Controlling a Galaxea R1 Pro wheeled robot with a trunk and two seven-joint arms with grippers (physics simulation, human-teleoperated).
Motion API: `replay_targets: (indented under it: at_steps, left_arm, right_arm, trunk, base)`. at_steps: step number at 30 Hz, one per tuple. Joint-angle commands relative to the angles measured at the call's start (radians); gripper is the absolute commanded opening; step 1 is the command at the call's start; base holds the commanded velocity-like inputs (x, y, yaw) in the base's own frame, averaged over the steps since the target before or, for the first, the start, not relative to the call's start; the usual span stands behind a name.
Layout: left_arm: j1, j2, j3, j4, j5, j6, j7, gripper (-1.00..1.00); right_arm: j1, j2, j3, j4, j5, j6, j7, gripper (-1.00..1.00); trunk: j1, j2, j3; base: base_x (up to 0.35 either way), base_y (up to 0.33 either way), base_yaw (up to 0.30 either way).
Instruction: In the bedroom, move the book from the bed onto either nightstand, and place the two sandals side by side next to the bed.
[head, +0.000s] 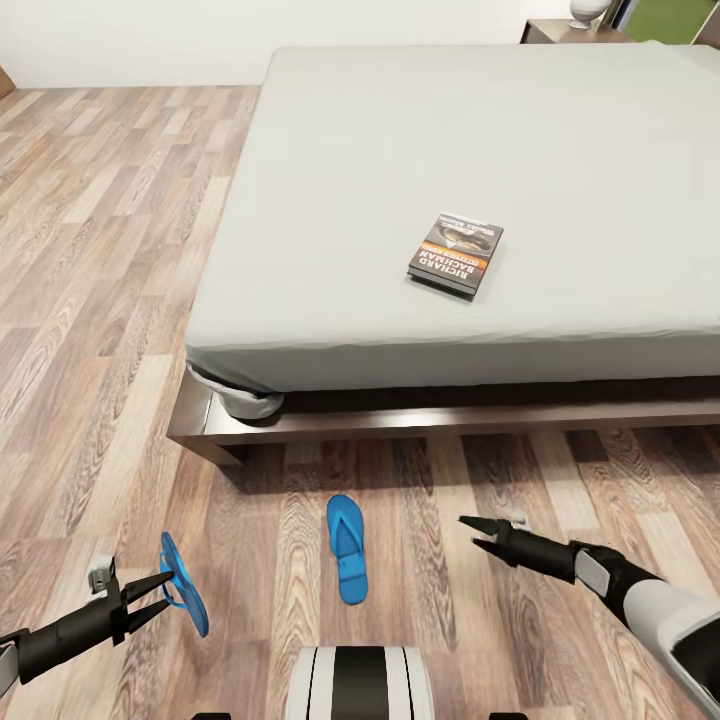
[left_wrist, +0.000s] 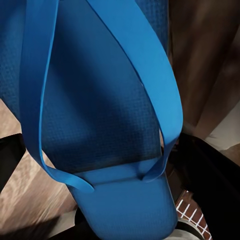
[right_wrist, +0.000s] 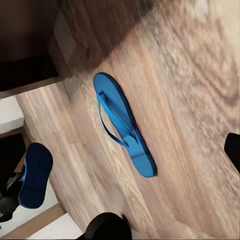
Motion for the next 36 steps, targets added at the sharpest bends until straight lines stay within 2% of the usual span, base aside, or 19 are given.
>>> replay_targets:
  at_steps: [1,2,5,8,11,14,15,17,19,21,23,28,33,36]
  left_arm:
    - [0.0,0.0,0.001,0.0,0.001,0.01,-0.002,-1.0]
    - [0.0,0.0,0.001,0.0,0.001,0.01,-0.002,-1.0]
    - [0.0,0.0,0.002,0.0,0.001,0.01,-0.002,-1.0]
    - [0.0,0.0,0.002,0.0,0.003,0.009,0.007,-1.0]
    - [0.0,-0.001,0.002,0.0,0.004,0.007,0.022,-1.0]
    - [0.0,-0.002,0.002,-0.001,0.004,0.007,0.039,-1.0]
    - [0.0,-0.002,0.002,-0.001,0.004,0.007,0.04,-1.0]
    - [0.0,-0.002,0.002,-0.001,0.004,0.007,0.045,-1.0]
    - [0.0,-0.002,0.002,-0.001,0.004,0.007,0.046,-1.0]
    - [0.0,-0.001,0.002,-0.001,0.004,0.007,0.048,-1.0]
    - [0.0,-0.002,0.001,-0.001,0.004,0.007,0.048,-1.0]
    - [0.0,-0.001,0.002,-0.001,0.004,0.006,0.049,-1.0]
    - [0.0,-0.007,0.003,-0.005,0.005,-0.002,0.058,-1.0]
    - [0.0,-0.01,0.008,-0.01,0.007,-0.017,0.099,-1.0]
  right_arm:
    - [0.0,-0.003,0.008,0.018,-0.017,0.007,0.04,1.0]
    - [0.003,-0.009,0.008,0.042,-0.026,0.003,0.107,1.0]
    - [0.028,-0.027,0.009,0.067,-0.044,-0.026,0.208,1.0]
    - [0.09,-0.045,0.008,0.074,-0.058,-0.088,0.277,1.0]
    - [0.112,-0.059,0.008,0.032,-0.062,-0.152,0.305,1.0]
    - [0.149,-0.086,0.011,-0.057,-0.063,-0.217,0.317,1.0]
    - [0.162,-0.092,0.01,-0.081,-0.063,-0.225,0.318,1.0]
    - [0.221,-0.123,0.01,-0.192,-0.066,-0.245,0.321,1.0]
    - [0.251,-0.141,0.01,-0.251,-0.072,-0.249,0.322,1.0]
    - [0.298,-0.174,0.011,-0.339,-0.107,-0.253,0.323,1.0]
    - [0.317,-0.187,0.011,-0.373,-0.138,-0.254,0.323,1.0]
    - [0.335,-0.2,0.014,-0.406,-0.175,-0.254,0.323,1.0]
    - [0.337,-0.198,0.015,-0.404,-0.178,-0.255,0.322,1.0]
    - [0.338,-0.194,0.016,-0.392,-0.176,-0.257,0.32,1.0]
  trunk:
    - [0.0,0.0,-0.001]
    - [0.0,0.0,-0.001]
    - [0.0,0.0,-0.001]
    - [0.0,0.0,-0.001]
    - [0.0,0.0,-0.001]
    - [0.0,0.0,-0.001]
    - [0.0,0.0,-0.001]
    - [0.0,0.0,-0.001]
    - [0.0,0.0,-0.001]
    - [0.0,0.0,-0.001]
    - [0.0,0.0,-0.001]
    - [0.0,0.0,-0.001]
    - [0.0,0.0,-0.001]
    - [0.0,0.0,-0.001]
  base:
    - [0.0,0.0,0.0]
    - [0.0,0.0,0.0]
    - [0.0,0.0,0.0]
    - [0.0,0.0,0.0]
    - [0.0,0.0,0.0]
    - [0.0,0.0,0.0]
    - [0.0,0.0,0.0]
    - [0.0,0.0,0.0]
    - [0.0,0.0,0.0]
    - [0.0,0.0,0.0]
    - [0.0,0.0,0.0]
    - [0.0,0.0,0.0]
    - [0.0,0.0,0.0]
    - [0.0,0.0,0.0]
